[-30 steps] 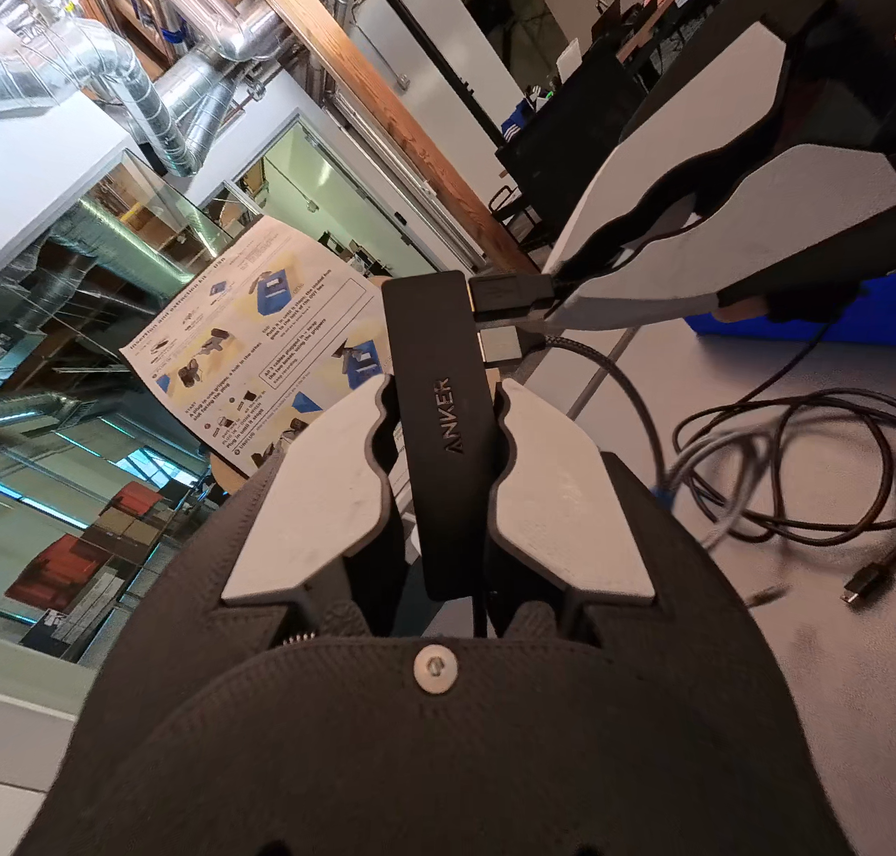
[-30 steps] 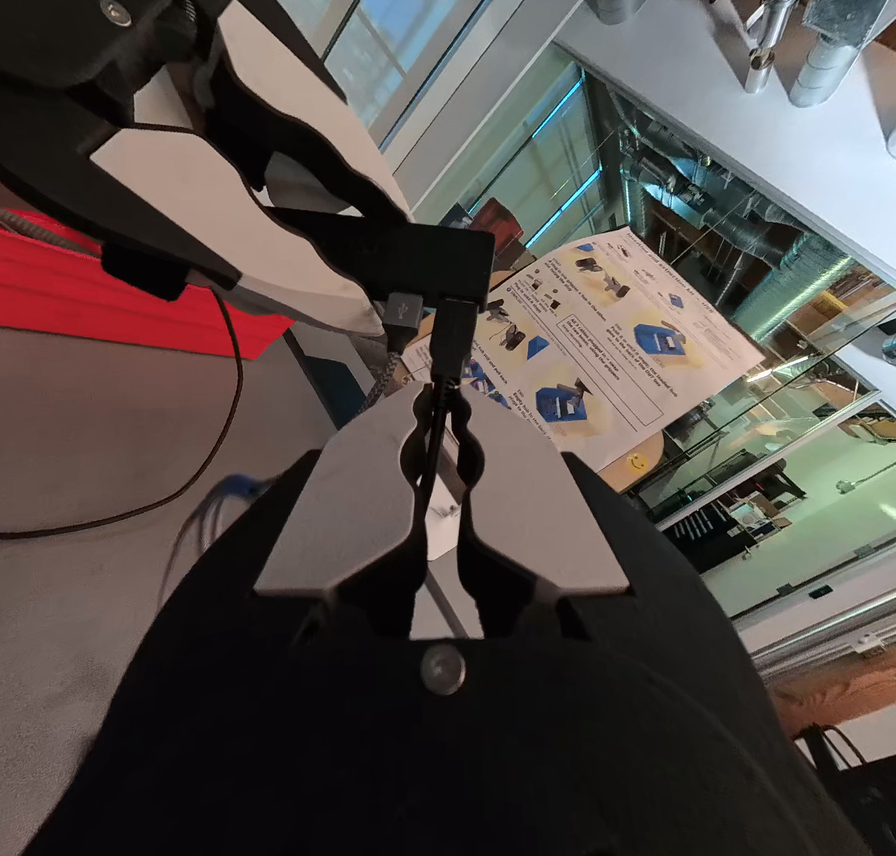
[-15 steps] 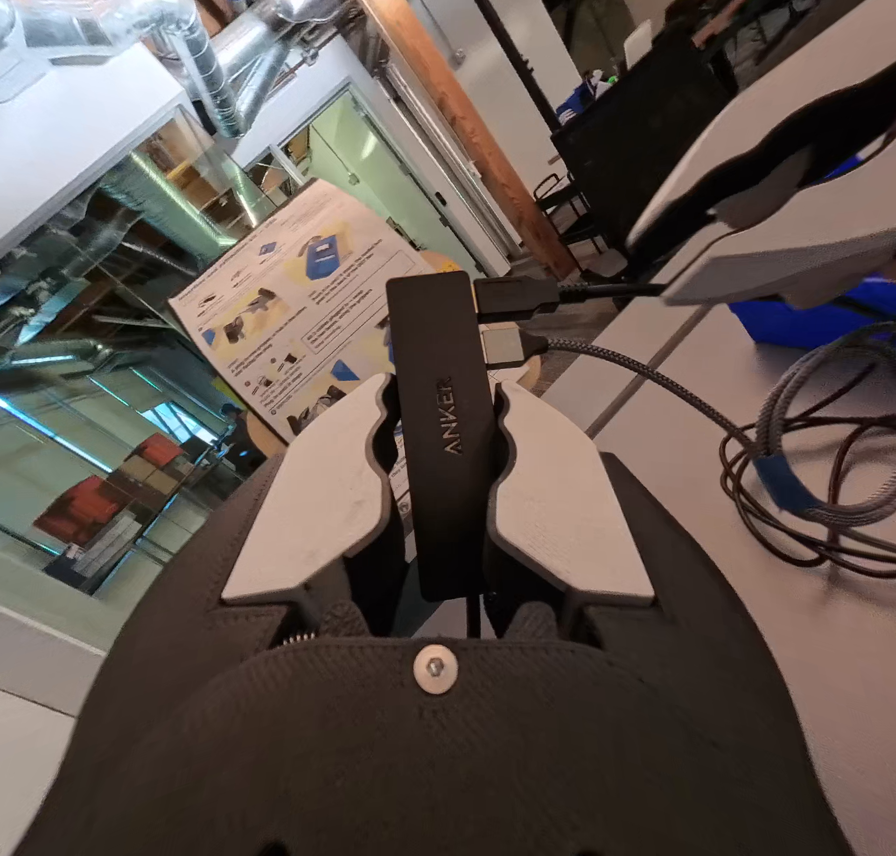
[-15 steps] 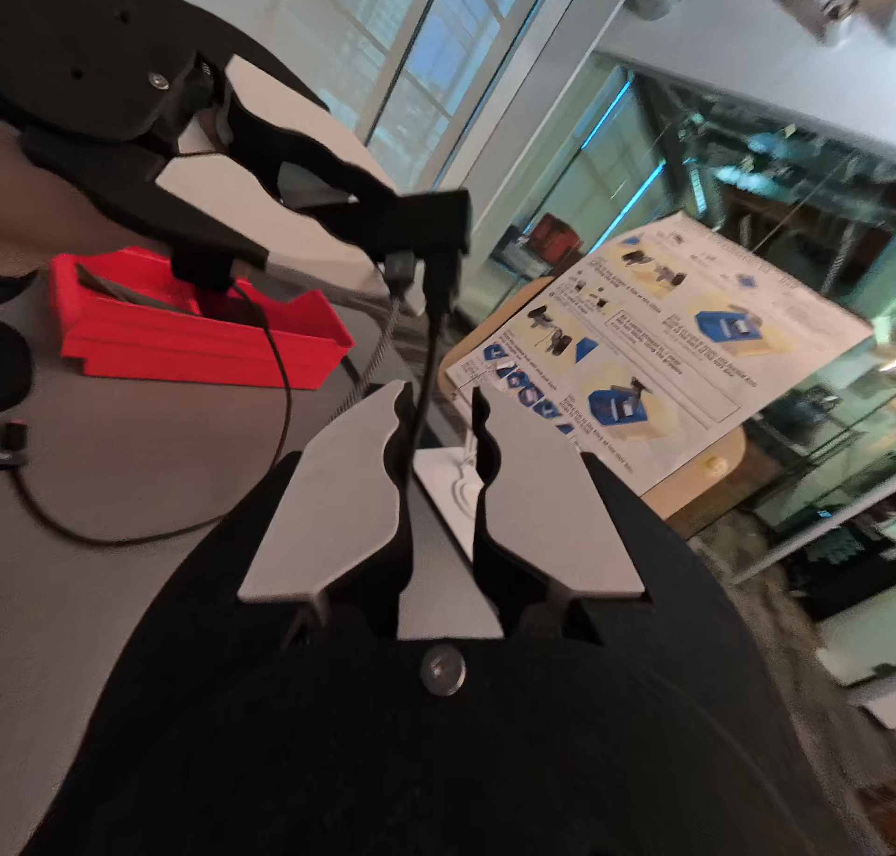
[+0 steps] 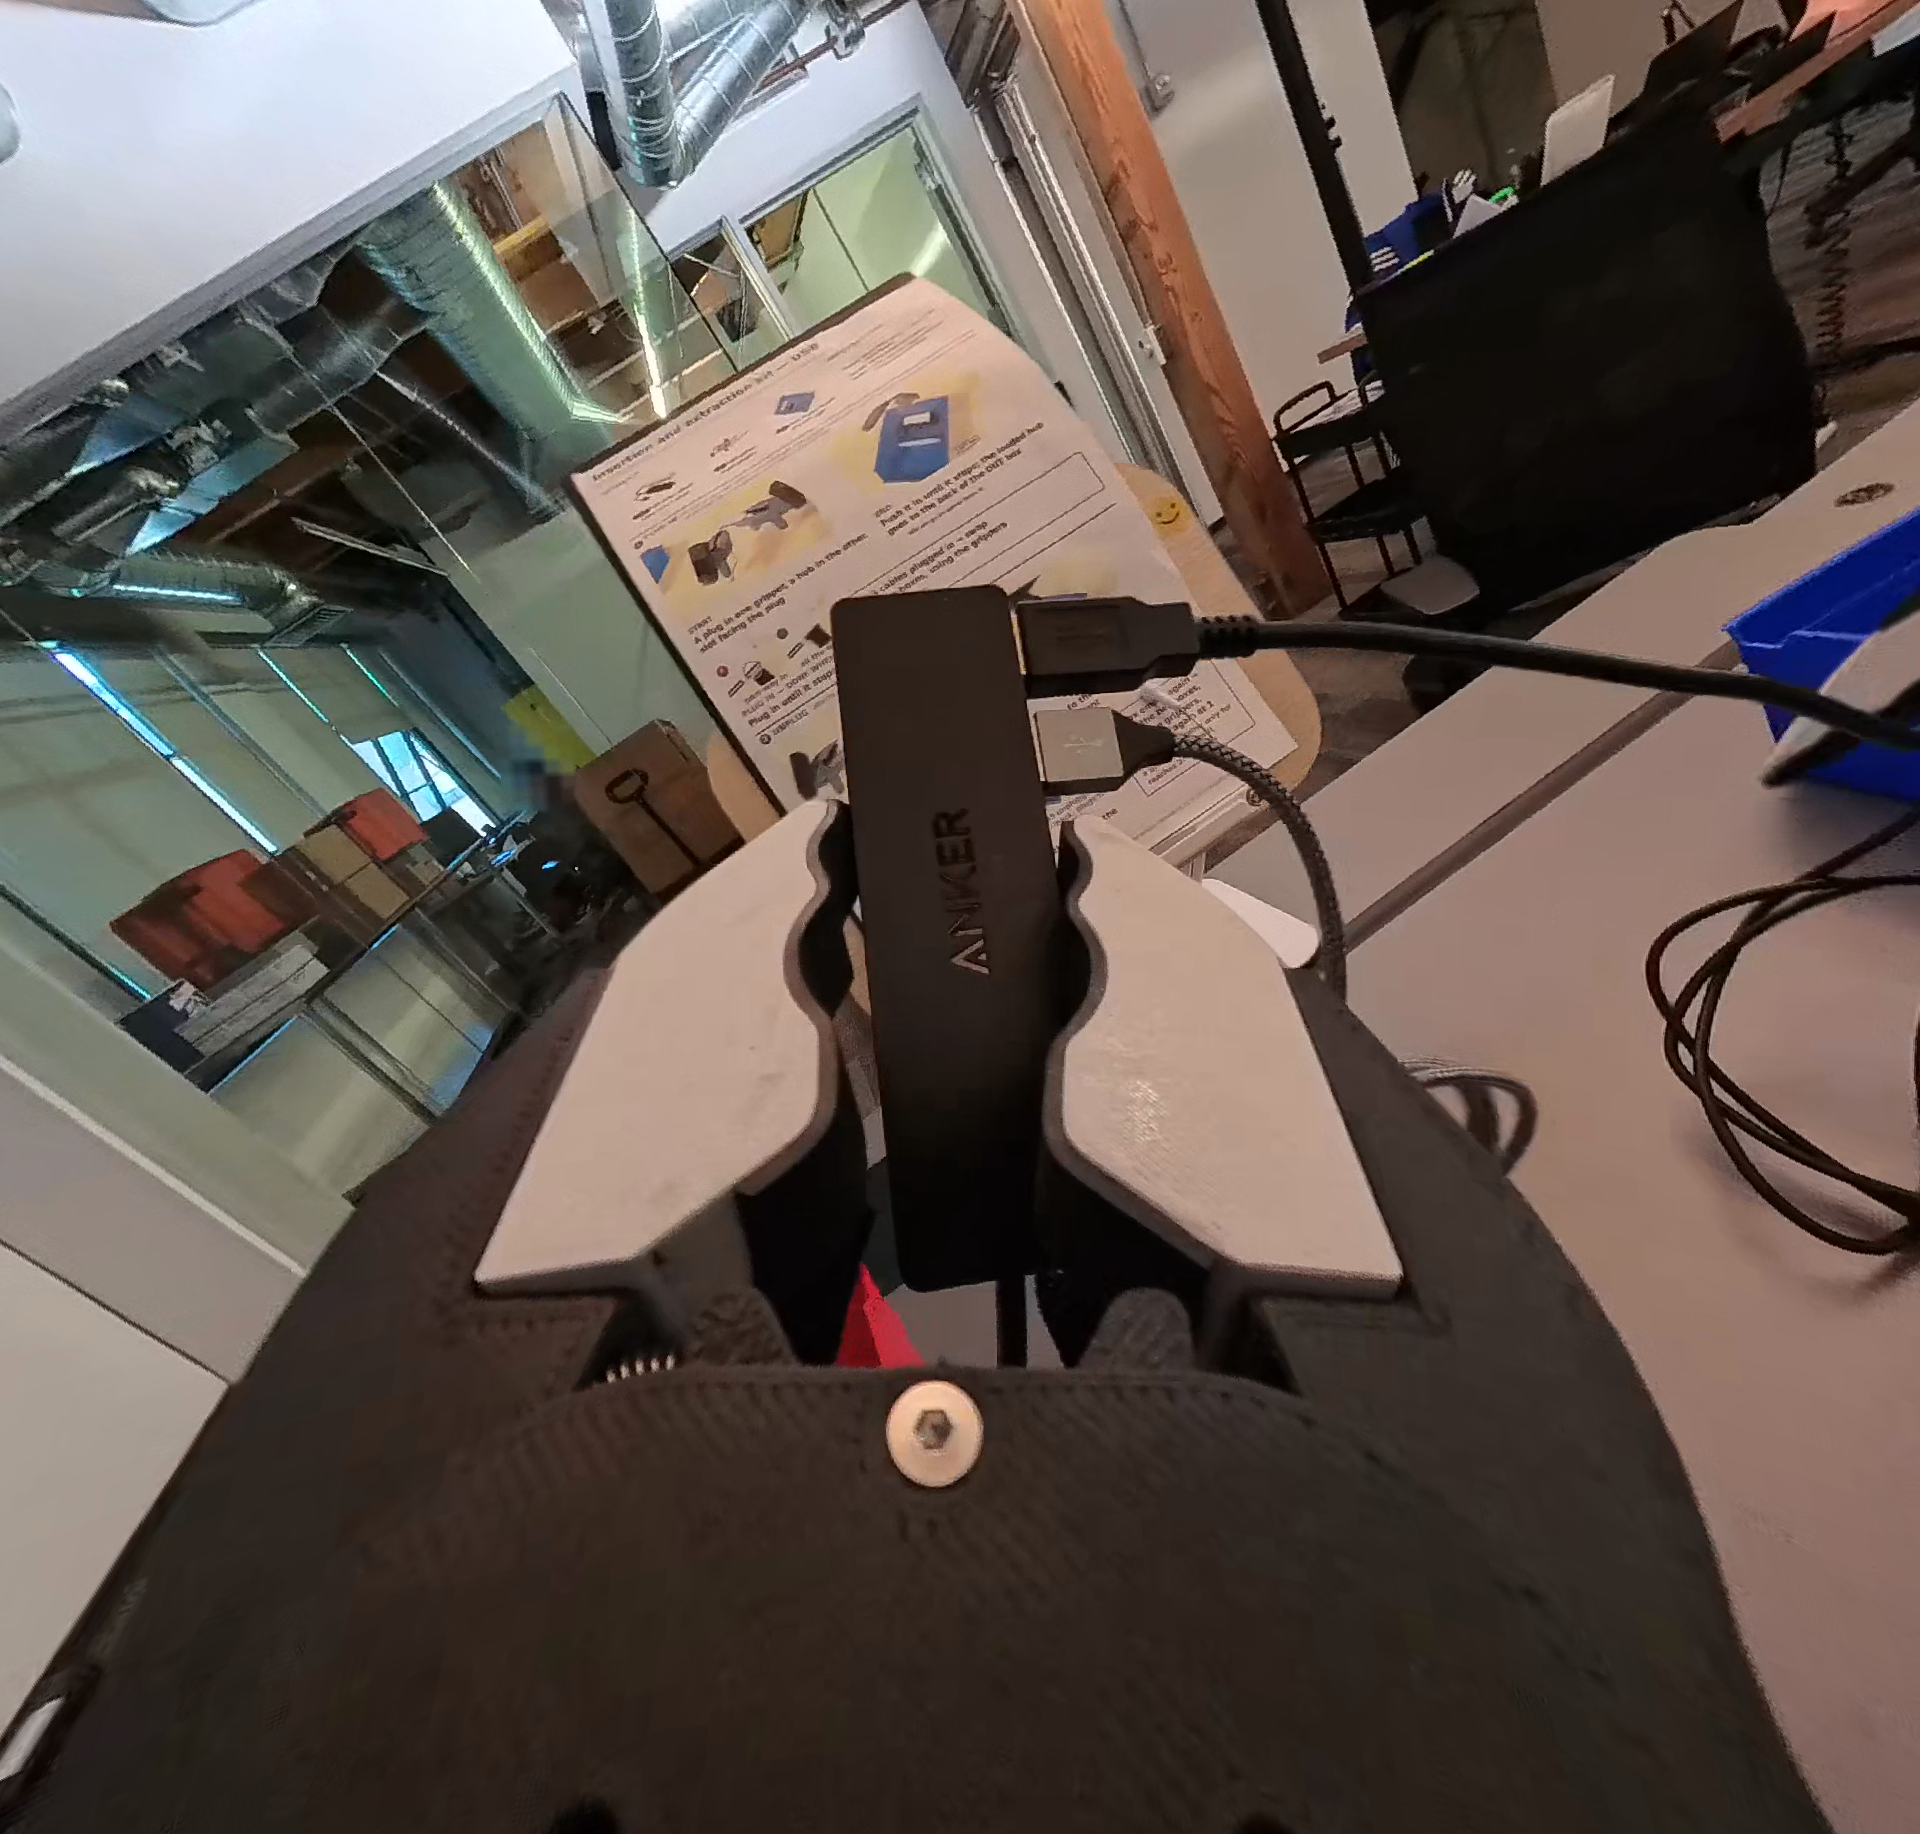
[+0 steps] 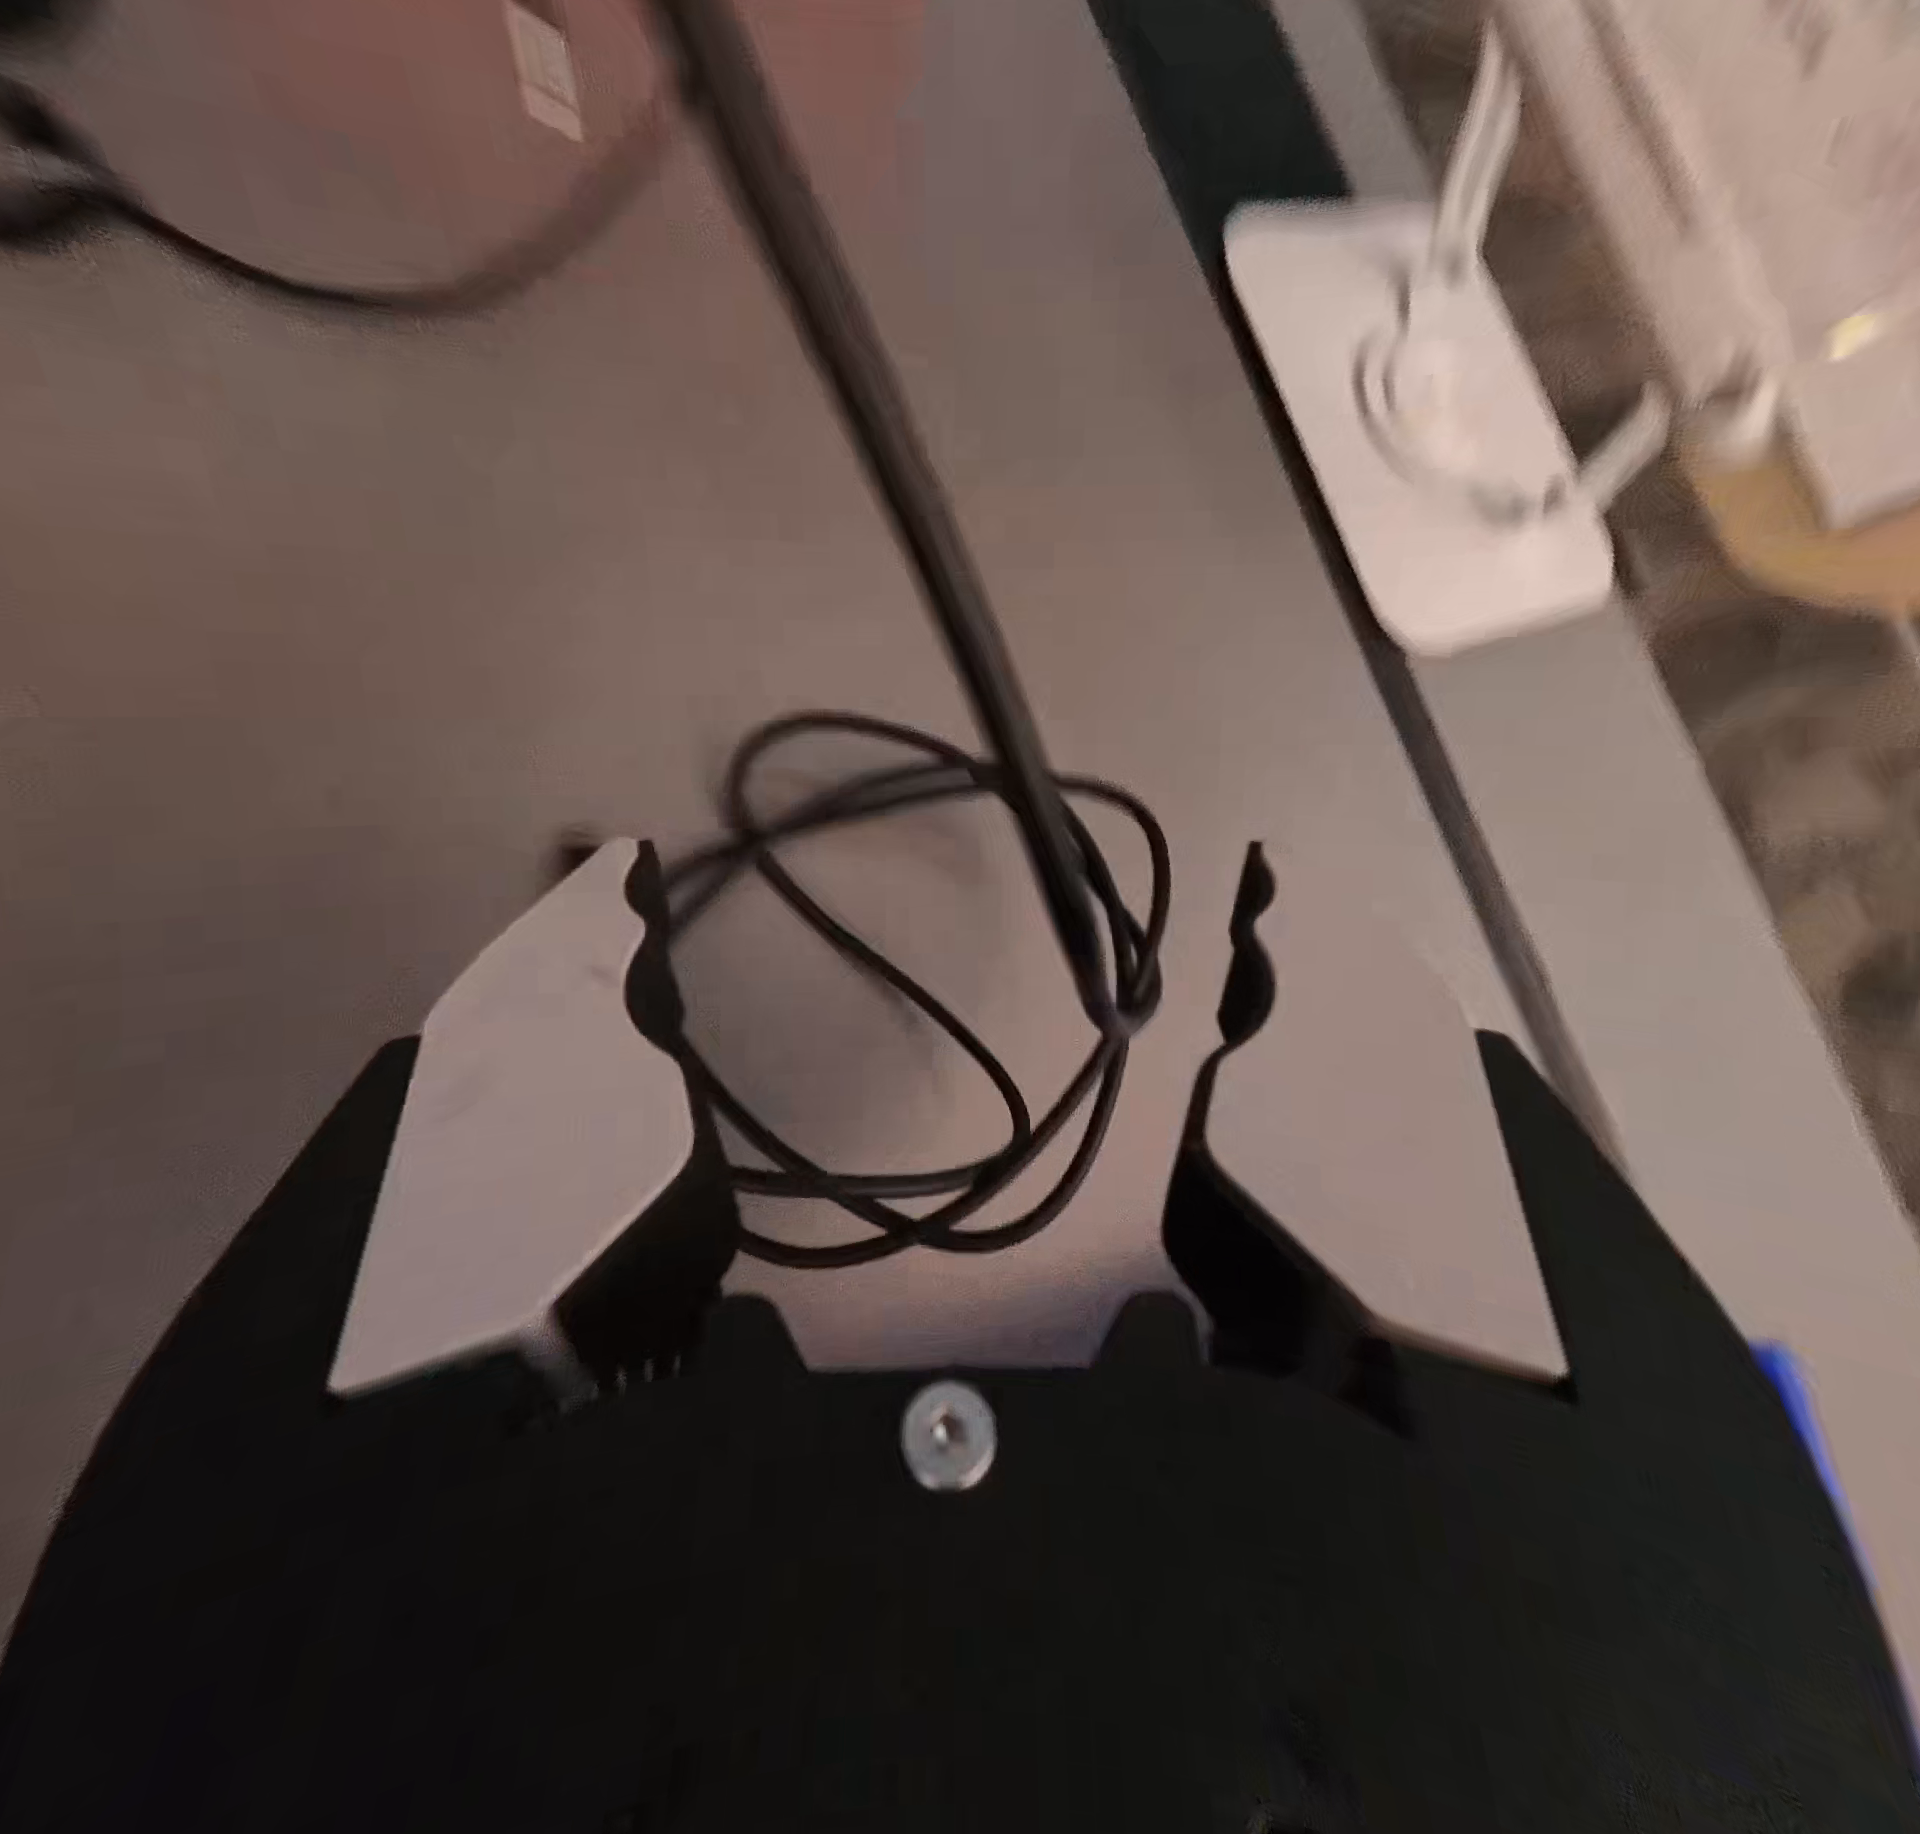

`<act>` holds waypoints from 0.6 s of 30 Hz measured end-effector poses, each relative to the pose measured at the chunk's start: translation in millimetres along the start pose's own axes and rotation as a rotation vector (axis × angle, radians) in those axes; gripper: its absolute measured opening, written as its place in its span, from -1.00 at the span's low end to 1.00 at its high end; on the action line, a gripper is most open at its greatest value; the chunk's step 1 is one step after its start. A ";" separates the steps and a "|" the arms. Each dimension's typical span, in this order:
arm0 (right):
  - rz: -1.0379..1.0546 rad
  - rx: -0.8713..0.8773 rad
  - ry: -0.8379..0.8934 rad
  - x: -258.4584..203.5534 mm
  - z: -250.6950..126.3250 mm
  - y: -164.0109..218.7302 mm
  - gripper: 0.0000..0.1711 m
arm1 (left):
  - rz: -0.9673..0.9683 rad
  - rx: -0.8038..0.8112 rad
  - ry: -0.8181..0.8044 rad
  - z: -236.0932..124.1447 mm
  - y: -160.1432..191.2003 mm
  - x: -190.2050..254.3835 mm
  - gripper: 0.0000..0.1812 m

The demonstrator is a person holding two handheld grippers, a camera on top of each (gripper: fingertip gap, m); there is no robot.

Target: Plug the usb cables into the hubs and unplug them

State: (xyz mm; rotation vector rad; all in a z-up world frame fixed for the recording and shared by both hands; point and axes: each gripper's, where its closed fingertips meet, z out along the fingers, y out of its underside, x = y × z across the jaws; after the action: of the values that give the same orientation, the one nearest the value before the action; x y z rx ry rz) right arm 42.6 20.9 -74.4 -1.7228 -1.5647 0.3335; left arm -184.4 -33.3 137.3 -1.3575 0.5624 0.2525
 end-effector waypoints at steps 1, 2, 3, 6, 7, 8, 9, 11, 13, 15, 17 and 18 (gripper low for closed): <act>0.066 -0.080 0.035 8.4 14.3 13.5 0.20 | -0.009 0.002 -0.004 -2.1 0.5 -3.2 -0.60; 0.142 -0.156 0.054 14.1 26.7 26.4 0.13 | -0.016 0.008 -0.009 -4.3 0.3 -6.2 -0.60; 0.226 -0.217 0.084 20.3 36.9 37.3 0.06 | -0.024 0.016 -0.010 -6.6 -0.4 -8.6 -0.60; 0.436 -0.366 0.146 28.7 54.5 66.7 -0.06 | -0.061 0.044 -0.002 -13.5 -3.5 -14.5 -0.60; 0.472 -0.412 0.164 29.4 57.3 75.4 -0.11 | -0.070 0.052 -0.002 -15.3 -4.1 -16.3 -0.60; 0.481 -0.451 0.164 28.0 58.3 81.8 -0.33 | -0.079 0.055 -0.004 -16.4 -3.9 -18.3 -0.60; 0.476 -0.468 0.160 27.2 57.9 84.2 -0.71 | -0.088 0.051 -0.005 -16.9 -2.6 -20.3 -0.60; 0.509 -0.412 0.081 21.3 54.5 73.0 -0.86 | -0.110 0.041 -0.008 -16.2 1.5 -24.3 -0.60; 0.575 -0.325 0.010 20.0 41.6 55.3 -0.90 | -0.148 0.028 -0.008 -13.9 5.9 -27.4 -0.60; 0.582 -0.236 0.016 31.3 18.4 40.4 -0.93 | -0.181 0.015 -0.010 -11.1 8.7 -28.6 -0.60; 0.595 -0.104 0.127 61.7 -16.2 27.6 -0.94 | -0.196 0.012 -0.016 -8.7 7.4 -26.6 -0.60; 0.594 -0.002 0.239 86.0 -39.6 20.6 -0.94 | -0.208 0.018 -0.010 -7.3 4.3 -22.5 -0.60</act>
State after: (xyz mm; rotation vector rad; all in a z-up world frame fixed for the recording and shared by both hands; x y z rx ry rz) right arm 101.6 87.8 -36.4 -2.1181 -0.8619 0.3963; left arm -207.1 -36.2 144.5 -1.3854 0.4102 0.0844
